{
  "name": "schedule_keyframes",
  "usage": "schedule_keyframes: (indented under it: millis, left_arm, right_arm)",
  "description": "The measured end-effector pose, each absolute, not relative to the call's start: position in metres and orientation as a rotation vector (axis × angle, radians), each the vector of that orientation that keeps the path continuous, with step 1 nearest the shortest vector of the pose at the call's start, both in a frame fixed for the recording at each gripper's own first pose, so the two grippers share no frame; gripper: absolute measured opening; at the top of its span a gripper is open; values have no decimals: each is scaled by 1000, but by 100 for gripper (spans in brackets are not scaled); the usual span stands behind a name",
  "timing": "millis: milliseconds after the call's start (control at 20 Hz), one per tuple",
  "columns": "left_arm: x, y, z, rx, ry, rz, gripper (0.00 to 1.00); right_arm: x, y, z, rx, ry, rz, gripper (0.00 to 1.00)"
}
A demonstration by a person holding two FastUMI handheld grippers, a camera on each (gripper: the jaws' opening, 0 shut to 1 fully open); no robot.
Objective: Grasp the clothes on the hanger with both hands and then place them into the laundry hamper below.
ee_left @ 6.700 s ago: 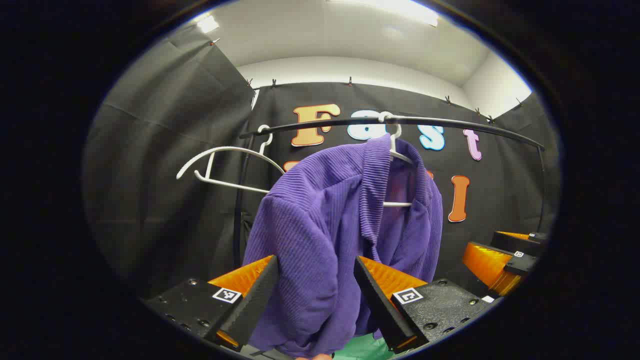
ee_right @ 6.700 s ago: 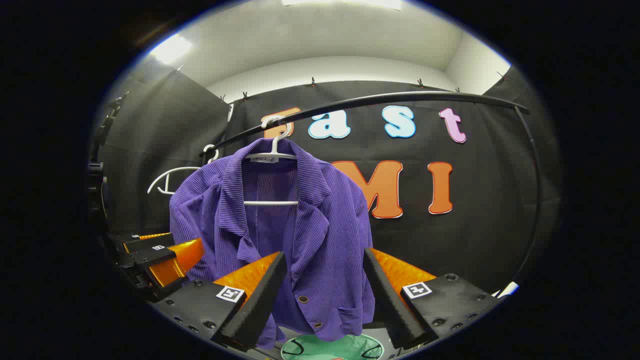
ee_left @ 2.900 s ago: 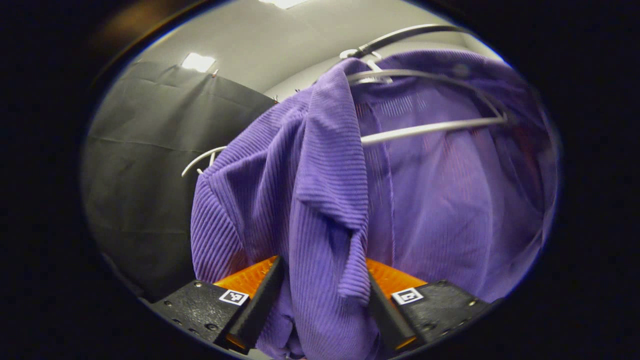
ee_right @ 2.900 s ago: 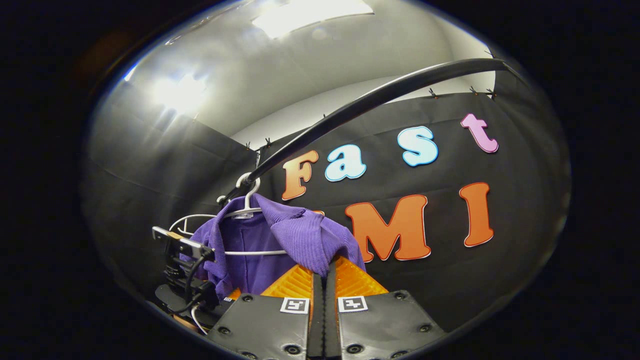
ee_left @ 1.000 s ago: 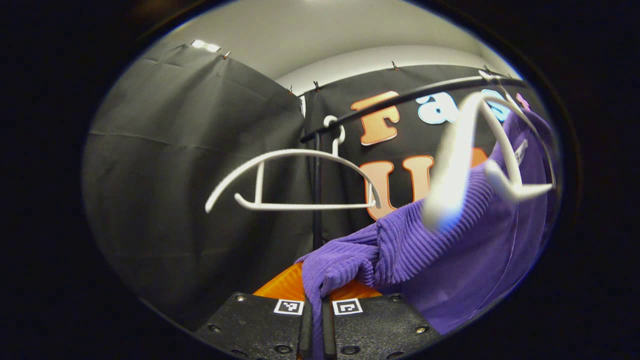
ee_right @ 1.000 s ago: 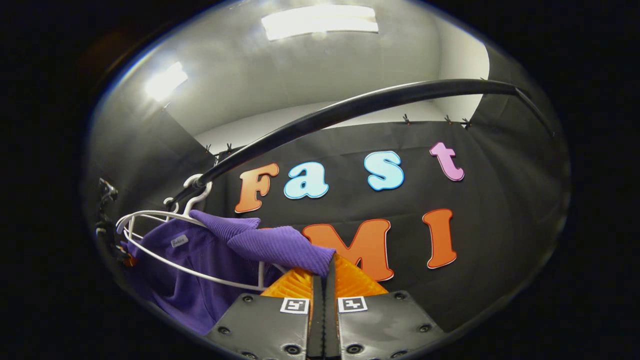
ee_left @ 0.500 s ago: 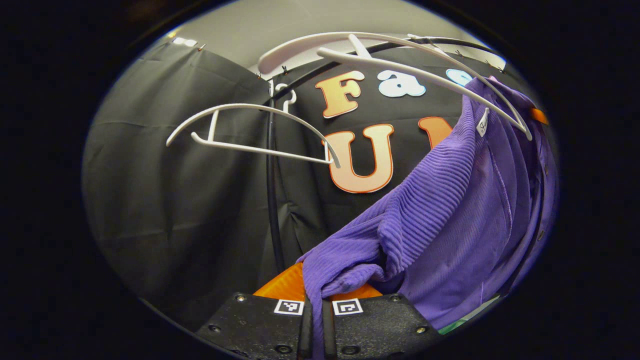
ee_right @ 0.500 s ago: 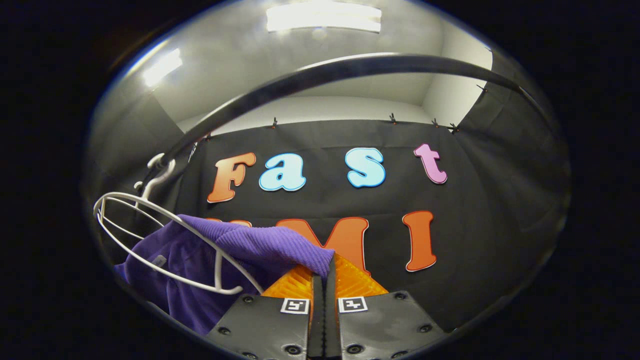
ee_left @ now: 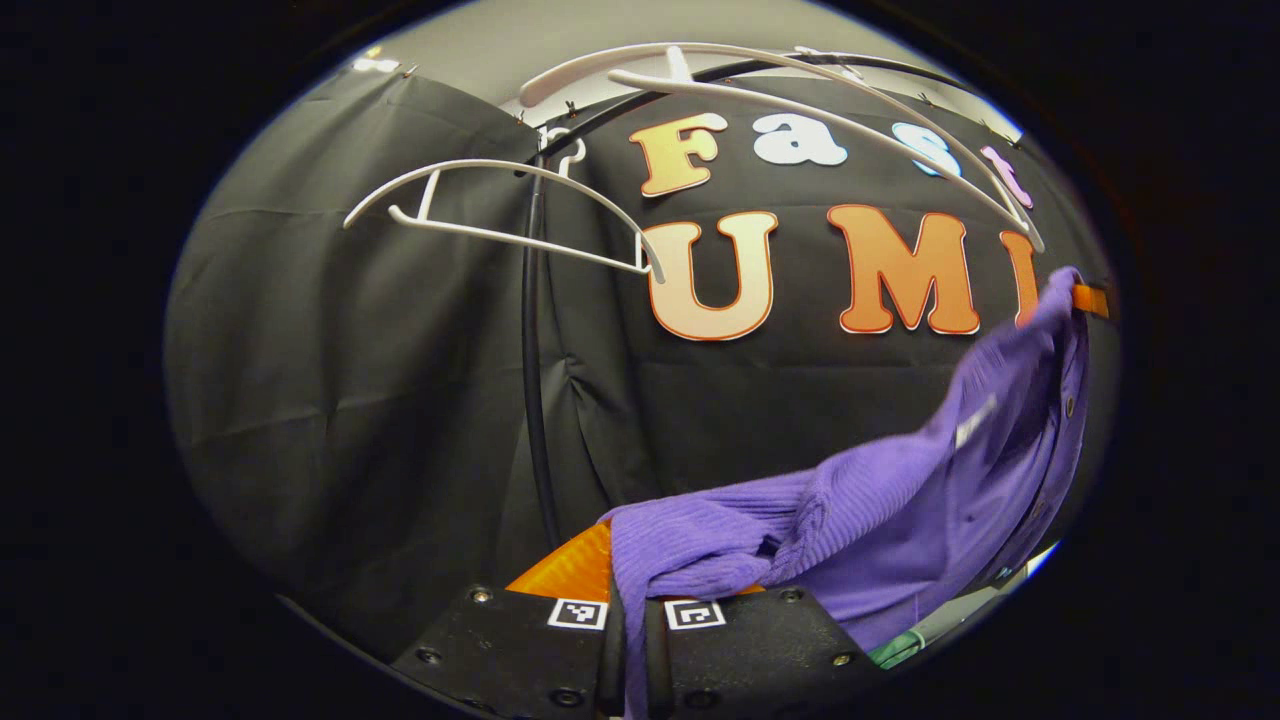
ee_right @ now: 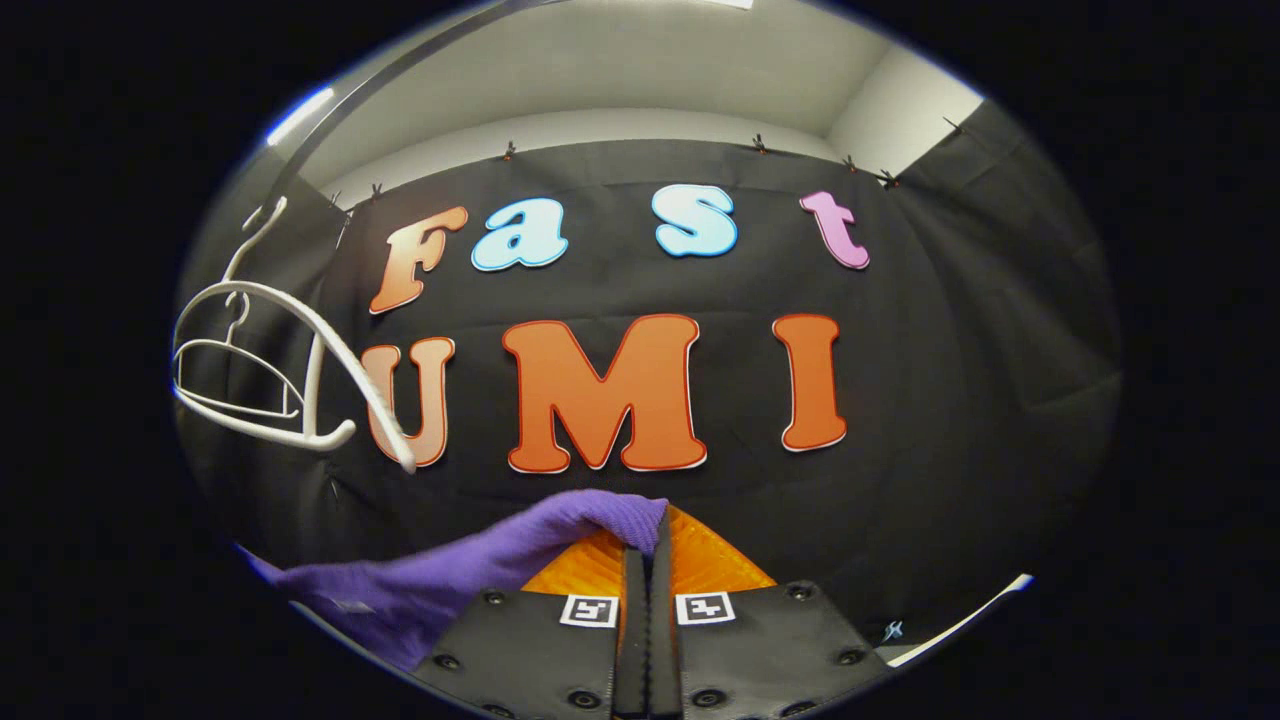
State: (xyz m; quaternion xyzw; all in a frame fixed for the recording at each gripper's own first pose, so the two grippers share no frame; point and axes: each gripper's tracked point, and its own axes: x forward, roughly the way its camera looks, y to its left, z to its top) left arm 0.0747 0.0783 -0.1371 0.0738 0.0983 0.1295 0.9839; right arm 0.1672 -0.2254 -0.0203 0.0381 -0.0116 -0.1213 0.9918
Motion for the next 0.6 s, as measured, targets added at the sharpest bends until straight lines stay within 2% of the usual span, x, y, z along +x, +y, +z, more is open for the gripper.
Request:
schedule_keyframes:
  millis: [150, 200, 400, 600]
  left_arm:
    - [67, 70, -134, 153, 191, 262, 11]
    - [67, 67, -132, 155, 190, 262, 8]
    - [62, 50, -130, 143, 192, 241, 10]
    - [70, 5, -132, 87, 192, 165, 10]
  right_arm:
    - [151, -244, -31, 92, 0, -259, 8]
    - [144, -245, -32, 91, 3, -252, 8]
    - [128, -237, -37, 61, 27, -187, 8]
    - [116, -207, -54, 57, 85, -93, 8]
